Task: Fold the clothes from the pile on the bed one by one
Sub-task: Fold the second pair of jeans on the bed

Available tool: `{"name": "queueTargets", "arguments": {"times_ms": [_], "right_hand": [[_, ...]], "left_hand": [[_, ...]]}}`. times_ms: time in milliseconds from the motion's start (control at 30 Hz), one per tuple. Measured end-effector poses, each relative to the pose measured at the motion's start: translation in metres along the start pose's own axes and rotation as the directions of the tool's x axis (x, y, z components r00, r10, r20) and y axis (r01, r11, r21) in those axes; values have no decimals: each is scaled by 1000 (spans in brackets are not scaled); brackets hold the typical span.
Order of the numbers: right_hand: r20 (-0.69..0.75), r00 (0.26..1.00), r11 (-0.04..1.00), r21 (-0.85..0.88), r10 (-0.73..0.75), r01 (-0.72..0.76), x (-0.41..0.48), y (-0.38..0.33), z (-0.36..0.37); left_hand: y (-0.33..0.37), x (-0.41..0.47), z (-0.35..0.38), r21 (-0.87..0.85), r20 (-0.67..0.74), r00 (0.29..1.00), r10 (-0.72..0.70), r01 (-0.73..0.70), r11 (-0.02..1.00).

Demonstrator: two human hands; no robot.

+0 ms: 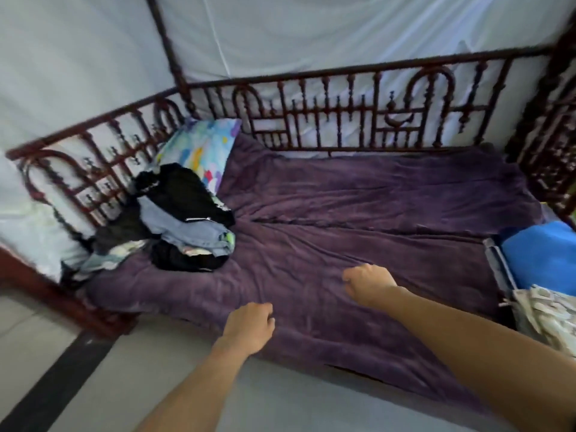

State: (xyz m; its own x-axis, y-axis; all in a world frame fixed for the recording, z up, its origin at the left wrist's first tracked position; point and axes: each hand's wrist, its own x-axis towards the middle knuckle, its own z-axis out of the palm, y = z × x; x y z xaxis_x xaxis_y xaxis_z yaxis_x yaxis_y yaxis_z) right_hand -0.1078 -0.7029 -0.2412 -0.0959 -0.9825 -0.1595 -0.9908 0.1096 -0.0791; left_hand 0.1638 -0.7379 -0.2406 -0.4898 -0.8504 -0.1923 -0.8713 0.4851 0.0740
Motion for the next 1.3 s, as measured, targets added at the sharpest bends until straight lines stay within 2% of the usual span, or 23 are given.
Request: {"name": "queueTargets", "arguments": {"times_ms": [233,433,700,867,933,1167,1300], "right_hand": [[51,991,989,88,-127,122,90,-193,-10],[43,977,974,97,-210,205,152,-293,-21],[73,981,980,100,-179,171,280,-349,-3],[167,978,988,101,-128,112,371,-372,13],[188,975,989,102,-121,103,405,-381,15],[245,967,994,94,-71,49,488,-413,23],[329,943,992,85,56,-88,522,-419,48]], "left_hand": [[-203,-45,-32,-24,14,975,-221,221,975],[-304,-43,-43,-80,-2,956,-294,293,953],[-411,36,-47,-92,64,949,-310,315,945],[-485,108,-64,-41,120,935,-333,340,939],[-512,136,-74,-53,103,938,-331,338,940],[-580,216,-68,-74,165,956,-244,259,963],[-617,275,-53,-61,212,964,-157,174,983]]}}
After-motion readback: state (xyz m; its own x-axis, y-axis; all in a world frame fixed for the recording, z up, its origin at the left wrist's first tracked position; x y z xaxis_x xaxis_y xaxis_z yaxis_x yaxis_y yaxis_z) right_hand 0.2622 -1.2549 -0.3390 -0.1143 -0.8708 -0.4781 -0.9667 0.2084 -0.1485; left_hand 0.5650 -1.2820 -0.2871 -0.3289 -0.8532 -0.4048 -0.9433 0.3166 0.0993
